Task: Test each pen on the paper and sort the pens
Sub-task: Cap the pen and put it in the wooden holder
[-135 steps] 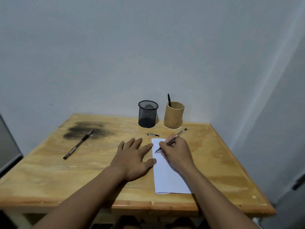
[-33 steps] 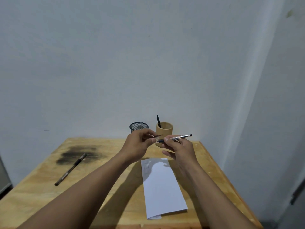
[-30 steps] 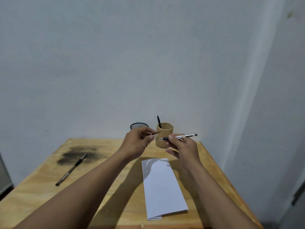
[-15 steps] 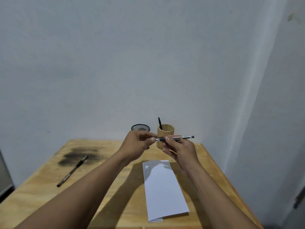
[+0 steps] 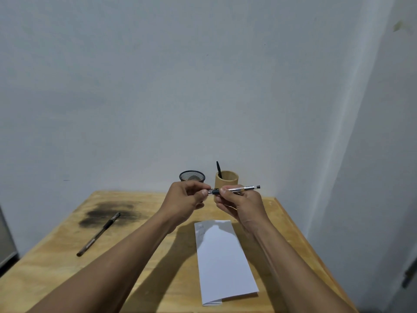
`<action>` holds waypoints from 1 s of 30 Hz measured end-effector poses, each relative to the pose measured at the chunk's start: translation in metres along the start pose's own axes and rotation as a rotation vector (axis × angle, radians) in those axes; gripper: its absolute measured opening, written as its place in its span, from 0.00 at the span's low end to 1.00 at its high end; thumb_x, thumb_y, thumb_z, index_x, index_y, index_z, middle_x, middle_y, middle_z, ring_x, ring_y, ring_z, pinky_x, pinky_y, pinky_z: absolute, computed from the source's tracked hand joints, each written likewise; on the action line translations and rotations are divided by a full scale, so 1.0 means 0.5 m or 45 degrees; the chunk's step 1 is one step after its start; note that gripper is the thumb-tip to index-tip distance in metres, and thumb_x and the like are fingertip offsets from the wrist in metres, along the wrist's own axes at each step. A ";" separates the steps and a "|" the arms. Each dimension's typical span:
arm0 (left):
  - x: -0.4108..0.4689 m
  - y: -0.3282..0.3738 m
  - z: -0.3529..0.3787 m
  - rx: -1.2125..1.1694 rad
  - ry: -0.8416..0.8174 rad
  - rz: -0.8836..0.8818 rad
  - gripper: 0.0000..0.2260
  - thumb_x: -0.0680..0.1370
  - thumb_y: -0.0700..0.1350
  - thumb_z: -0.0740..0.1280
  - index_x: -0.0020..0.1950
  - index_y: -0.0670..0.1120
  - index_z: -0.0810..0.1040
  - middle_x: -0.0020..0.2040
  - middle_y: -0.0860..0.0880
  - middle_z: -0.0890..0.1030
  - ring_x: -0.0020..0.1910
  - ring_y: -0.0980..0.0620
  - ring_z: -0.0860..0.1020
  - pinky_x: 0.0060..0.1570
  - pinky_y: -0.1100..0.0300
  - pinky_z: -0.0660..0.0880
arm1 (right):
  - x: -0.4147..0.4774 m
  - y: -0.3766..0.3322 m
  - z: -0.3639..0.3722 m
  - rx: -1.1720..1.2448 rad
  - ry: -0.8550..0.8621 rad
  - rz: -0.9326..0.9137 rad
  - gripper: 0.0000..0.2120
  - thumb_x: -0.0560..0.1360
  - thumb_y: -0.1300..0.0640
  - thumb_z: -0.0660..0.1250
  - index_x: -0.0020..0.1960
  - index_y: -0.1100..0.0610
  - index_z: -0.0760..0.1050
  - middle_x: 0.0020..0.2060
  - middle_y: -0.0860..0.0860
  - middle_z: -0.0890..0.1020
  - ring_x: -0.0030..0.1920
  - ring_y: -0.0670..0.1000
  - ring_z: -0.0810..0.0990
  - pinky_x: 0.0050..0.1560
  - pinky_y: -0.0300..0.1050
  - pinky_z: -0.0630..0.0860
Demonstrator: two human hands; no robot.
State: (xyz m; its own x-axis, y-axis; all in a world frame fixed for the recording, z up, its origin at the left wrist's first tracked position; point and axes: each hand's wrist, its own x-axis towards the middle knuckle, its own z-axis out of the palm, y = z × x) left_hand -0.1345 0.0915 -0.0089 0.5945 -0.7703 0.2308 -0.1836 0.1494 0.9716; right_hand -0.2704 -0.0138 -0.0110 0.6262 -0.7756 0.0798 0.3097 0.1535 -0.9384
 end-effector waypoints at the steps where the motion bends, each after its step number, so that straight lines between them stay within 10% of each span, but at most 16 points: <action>1: -0.002 0.000 0.000 0.023 -0.004 -0.014 0.05 0.79 0.38 0.69 0.49 0.44 0.84 0.46 0.39 0.82 0.45 0.49 0.80 0.53 0.50 0.82 | 0.001 -0.003 -0.002 -0.040 -0.021 0.014 0.09 0.76 0.66 0.73 0.54 0.69 0.80 0.45 0.64 0.85 0.45 0.56 0.87 0.52 0.49 0.85; 8: 0.003 0.011 -0.024 0.056 0.007 -0.038 0.06 0.80 0.38 0.68 0.47 0.46 0.83 0.43 0.48 0.84 0.45 0.51 0.80 0.51 0.52 0.80 | -0.004 -0.022 -0.036 0.053 -0.011 0.076 0.03 0.75 0.65 0.73 0.47 0.64 0.83 0.40 0.58 0.86 0.43 0.53 0.87 0.53 0.52 0.85; 21: 0.008 0.019 -0.038 0.256 0.034 0.059 0.05 0.78 0.39 0.70 0.47 0.47 0.84 0.41 0.49 0.83 0.42 0.54 0.78 0.50 0.50 0.80 | 0.023 -0.042 -0.046 -1.139 -0.117 -0.301 0.03 0.72 0.52 0.77 0.45 0.48 0.86 0.39 0.46 0.87 0.44 0.46 0.85 0.45 0.41 0.78; 30: 0.030 0.019 -0.032 0.377 0.002 0.153 0.04 0.76 0.40 0.72 0.48 0.48 0.84 0.39 0.53 0.84 0.32 0.63 0.77 0.42 0.60 0.72 | 0.030 -0.047 -0.011 -1.402 -0.236 -0.366 0.06 0.76 0.50 0.72 0.50 0.48 0.86 0.41 0.49 0.86 0.45 0.50 0.84 0.49 0.51 0.80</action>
State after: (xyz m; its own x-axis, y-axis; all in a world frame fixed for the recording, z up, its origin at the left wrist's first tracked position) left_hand -0.1149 0.0911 0.0046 0.5557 -0.7571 0.3436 -0.4725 0.0525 0.8798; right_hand -0.2722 -0.0323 0.0105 0.7578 -0.5791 0.3007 -0.2773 -0.7028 -0.6551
